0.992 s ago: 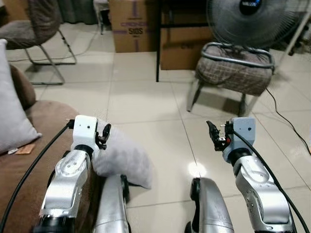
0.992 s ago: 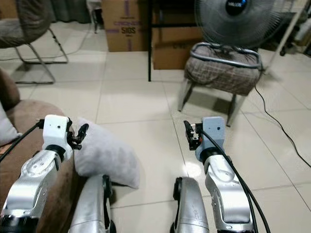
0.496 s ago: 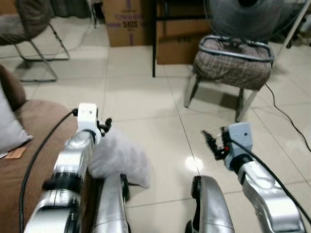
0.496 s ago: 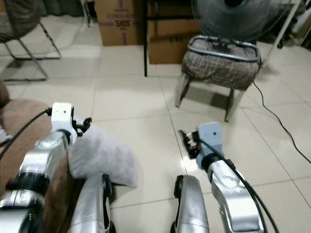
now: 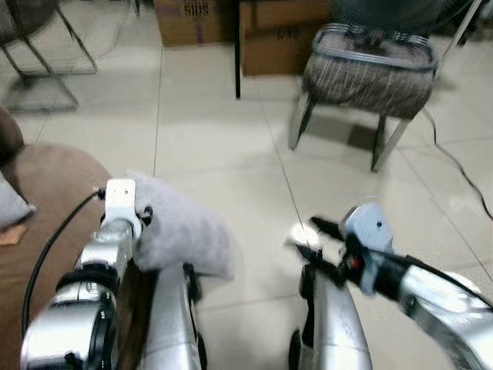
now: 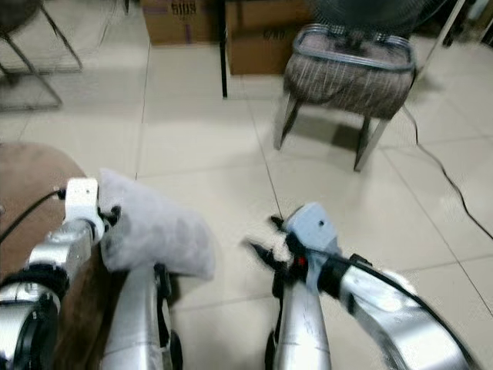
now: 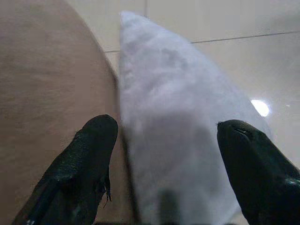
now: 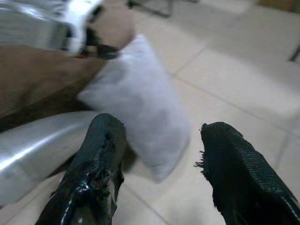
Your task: Move the pillow to the sofa from floor
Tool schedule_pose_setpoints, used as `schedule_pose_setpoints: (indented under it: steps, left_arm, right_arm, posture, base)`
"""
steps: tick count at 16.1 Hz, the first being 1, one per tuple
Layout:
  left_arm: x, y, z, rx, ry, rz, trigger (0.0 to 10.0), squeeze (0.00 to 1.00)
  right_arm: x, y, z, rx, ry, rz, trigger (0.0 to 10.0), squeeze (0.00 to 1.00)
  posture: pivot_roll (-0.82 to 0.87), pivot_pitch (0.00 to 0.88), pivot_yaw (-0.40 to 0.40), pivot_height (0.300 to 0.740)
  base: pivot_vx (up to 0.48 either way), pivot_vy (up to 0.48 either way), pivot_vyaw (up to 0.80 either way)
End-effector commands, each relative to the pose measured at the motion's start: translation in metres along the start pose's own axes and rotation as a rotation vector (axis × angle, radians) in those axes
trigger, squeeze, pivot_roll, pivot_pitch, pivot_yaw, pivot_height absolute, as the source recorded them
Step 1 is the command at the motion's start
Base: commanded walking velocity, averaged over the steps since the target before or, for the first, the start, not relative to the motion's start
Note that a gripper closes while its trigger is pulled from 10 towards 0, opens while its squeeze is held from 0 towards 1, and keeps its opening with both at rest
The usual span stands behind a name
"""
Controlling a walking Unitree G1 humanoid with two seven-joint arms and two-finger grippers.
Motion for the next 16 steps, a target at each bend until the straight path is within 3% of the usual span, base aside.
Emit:
schedule_pose_setpoints:
  steps: [1, 3, 4, 6, 7, 9, 11, 12, 13, 14, 16]
  left_arm:
    - [0.0, 0.0, -0.004, -0.024, 0.009, -0.017, 10.0, 0.0]
    - [0.0, -0.001, -0.014, -0.064, 0.033, -0.02, 10.0, 0.0]
    - [-0.001, 0.004, -0.018, -0.032, 0.039, 0.011, 10.0, 0.0]
    - [-0.004, 0.028, -0.024, 0.115, 0.02, 0.157, 10.0, 0.0]
    - [-0.005, 0.032, -0.025, 0.135, 0.01, 0.181, 10.0, 0.0]
    - [-0.005, 0.027, -0.033, 0.152, 0.033, 0.15, 10.0, 0.0]
    - [-0.005, 0.019, -0.041, 0.096, 0.068, 0.1, 10.0, 0.0]
    - [-0.005, 0.013, -0.044, 0.092, 0.084, 0.066, 5.4, 0.0]
    - [-0.005, 0.012, -0.045, 0.105, 0.085, 0.06, 3.2, 0.0]
    - [-0.005, 0.013, -0.044, 0.091, 0.083, 0.067, 0.0, 0.0]
    - [-0.005, 0.013, -0.042, 0.085, 0.079, 0.062, 0.0, 0.0]
  right_arm:
    - [-0.004, 0.005, 0.004, 0.006, -0.003, 0.043, 10.0, 0.0]
    - [-0.011, 0.009, 0.008, 0.008, 0.013, 0.074, 10.0, 0.0]
    - [-0.015, 0.013, 0.01, 0.008, 0.017, 0.091, 10.0, 0.0]
    - [-0.021, 0.02, 0.014, 0.013, 0.024, 0.139, 10.0, 0.0]
    - [-0.021, 0.021, 0.014, 0.016, 0.026, 0.146, 10.0, 0.0]
    - [-0.021, 0.023, 0.015, 0.024, 0.028, 0.152, 10.0, 0.0]
    - [-0.021, 0.024, 0.016, 0.031, 0.031, 0.156, 10.0, 0.0]
    - [-0.02, 0.023, 0.016, 0.032, 0.03, 0.152, 10.0, 0.0]
    - [-0.019, 0.023, 0.017, 0.034, 0.03, 0.149, 10.0, 0.0]
    - [-0.019, 0.024, 0.017, 0.036, 0.029, 0.149, 10.0, 0.0]
    - [-0.018, 0.025, 0.016, 0.038, 0.028, 0.146, 10.0, 0.0]
  posture:
    - [-0.11, 0.206, 0.006, 0.495]
    - [-0.13, 0.242, -0.011, 0.495]
    - [-0.14, 0.248, -0.022, 0.495]
    - [-0.15, 0.253, -0.028, 0.495]
    - [-0.15, 0.262, -0.027, 0.495]
    - [-0.15, 0.27, -0.027, 0.495]
    - [-0.15, 0.265, -0.019, 0.495]
    - [-0.15, 0.26, -0.015, 0.495]
    - [-0.15, 0.255, -0.011, 0.495]
    - [-0.15, 0.251, -0.007, 0.495]
    - [-0.15, 0.24, 0.001, 0.495]
  base:
    - [0.0, 0.0, 0.0]
    - [0.0, 0.0, 0.0]
    - [0.0, 0.0, 0.0]
    - [0.0, 0.0, 0.0]
    - [0.0, 0.0, 0.0]
    - [0.0, 0.0, 0.0]
    - [0.0, 0.0, 0.0]
    - [0.0, 0.0, 0.0]
    - [0.0, 0.0, 0.0]
    - [0.0, 0.0, 0.0]
    - [0.0, 0.0, 0.0]
Point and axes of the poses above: a point about 5 cm out from each wrist's last joint towards the gripper, its own x axis pointing out of the wrist towards the gripper, its own z axis along the axis of the wrist's last joint, y = z × x, the point moved 4 cm from there along x, pointing out of the wrist towards the gripper, and after that the axes turned 10 degrees about -x, right-handed, at the moved point
